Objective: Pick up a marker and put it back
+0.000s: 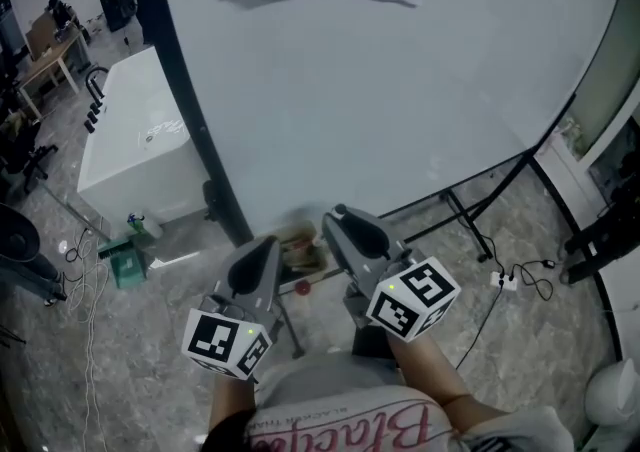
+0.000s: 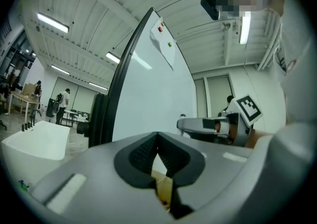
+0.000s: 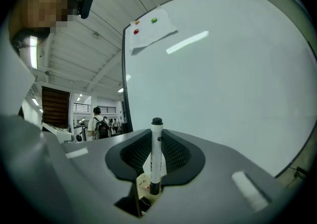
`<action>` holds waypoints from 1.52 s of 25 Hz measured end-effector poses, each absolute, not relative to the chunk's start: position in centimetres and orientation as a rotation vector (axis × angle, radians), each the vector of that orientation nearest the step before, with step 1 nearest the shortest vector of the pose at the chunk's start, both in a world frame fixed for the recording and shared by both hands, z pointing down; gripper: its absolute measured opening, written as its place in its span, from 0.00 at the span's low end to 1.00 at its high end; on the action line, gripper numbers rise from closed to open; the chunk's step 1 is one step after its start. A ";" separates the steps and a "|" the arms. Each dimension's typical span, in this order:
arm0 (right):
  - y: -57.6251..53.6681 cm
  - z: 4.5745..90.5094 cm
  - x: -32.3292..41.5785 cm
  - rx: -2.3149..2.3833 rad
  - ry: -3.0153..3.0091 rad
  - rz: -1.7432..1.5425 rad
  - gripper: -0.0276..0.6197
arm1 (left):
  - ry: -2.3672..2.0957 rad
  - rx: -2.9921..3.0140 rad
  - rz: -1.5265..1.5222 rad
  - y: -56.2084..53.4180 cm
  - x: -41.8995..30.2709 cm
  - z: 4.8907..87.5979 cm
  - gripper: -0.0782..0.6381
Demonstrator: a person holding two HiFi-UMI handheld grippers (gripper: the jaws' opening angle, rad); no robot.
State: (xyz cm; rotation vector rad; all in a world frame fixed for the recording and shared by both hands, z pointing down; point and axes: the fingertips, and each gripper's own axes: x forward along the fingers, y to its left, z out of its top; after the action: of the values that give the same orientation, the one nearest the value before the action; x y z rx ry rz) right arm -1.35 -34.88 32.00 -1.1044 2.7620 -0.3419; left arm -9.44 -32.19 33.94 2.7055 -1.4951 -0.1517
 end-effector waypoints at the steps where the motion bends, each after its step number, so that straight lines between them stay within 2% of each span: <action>1: -34.6 31.0 -1.1 -1.090 2.742 -0.313 0.14 | -1.495 2.708 -0.171 -32.1 -9.5 33.7 0.11; 9: -31.3 25.8 0.4 -0.931 2.601 -0.176 0.14 | -1.495 2.768 -0.282 -31.6 -8.6 30.7 0.11; 25: -30.2 26.1 -0.4 -0.975 2.635 -0.119 0.14 | -1.482 2.801 -0.302 -30.9 -8.9 30.1 0.11; 38: -33.8 33.6 -1.9 -1.171 2.777 -0.264 0.14 | -1.484 2.755 -0.275 -31.6 -9.7 31.4 0.11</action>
State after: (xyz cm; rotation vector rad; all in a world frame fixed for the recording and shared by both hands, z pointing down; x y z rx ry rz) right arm -1.87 -33.83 33.56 -1.1712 2.7773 -0.2642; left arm -9.73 -31.61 31.38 2.7547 -1.4839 -0.2746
